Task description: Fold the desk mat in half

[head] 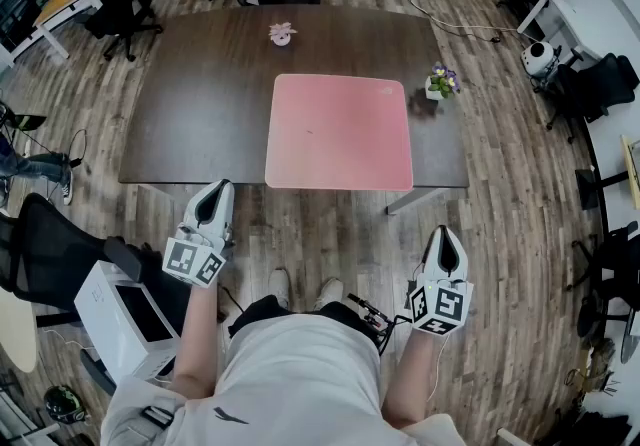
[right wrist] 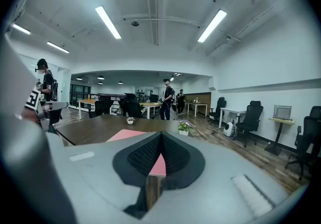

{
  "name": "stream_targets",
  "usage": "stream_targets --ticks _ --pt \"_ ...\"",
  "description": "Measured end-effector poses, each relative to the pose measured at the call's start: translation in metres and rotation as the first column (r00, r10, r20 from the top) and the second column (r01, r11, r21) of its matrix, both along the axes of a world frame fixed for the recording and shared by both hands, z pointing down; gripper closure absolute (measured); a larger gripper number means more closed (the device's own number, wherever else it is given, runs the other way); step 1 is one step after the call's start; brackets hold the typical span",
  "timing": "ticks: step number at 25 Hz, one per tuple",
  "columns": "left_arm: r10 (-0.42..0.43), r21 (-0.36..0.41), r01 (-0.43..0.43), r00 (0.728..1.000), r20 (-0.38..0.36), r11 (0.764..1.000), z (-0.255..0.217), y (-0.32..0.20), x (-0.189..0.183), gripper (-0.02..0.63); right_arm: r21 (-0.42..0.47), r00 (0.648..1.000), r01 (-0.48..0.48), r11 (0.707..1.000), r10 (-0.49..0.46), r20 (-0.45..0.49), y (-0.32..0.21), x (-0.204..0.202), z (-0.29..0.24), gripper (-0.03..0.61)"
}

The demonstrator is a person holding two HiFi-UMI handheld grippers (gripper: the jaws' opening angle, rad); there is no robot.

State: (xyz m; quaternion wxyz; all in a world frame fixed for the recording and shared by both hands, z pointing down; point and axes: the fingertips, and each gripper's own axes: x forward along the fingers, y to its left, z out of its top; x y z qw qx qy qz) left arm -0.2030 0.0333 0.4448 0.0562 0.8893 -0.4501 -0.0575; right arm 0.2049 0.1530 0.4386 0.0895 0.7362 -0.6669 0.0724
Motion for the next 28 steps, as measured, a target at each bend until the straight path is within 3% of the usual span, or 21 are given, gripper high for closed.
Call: stream_targets --ticks 15,28 --pt "0.01 -0.008 -0.01 1.0 -0.027 1.0 0.002 -0.001 -0.018 0.609 0.025 1.0 -0.022 0.999 0.022 0.002 -0.007 -0.013 -0.005 0.58" --pt "-0.013 -0.013 0.012 0.999 -0.033 1.0 0.006 -0.002 -0.014 0.609 0.042 1.0 0.016 0.999 -0.016 0.008 -0.015 -0.014 -0.003 0.577"
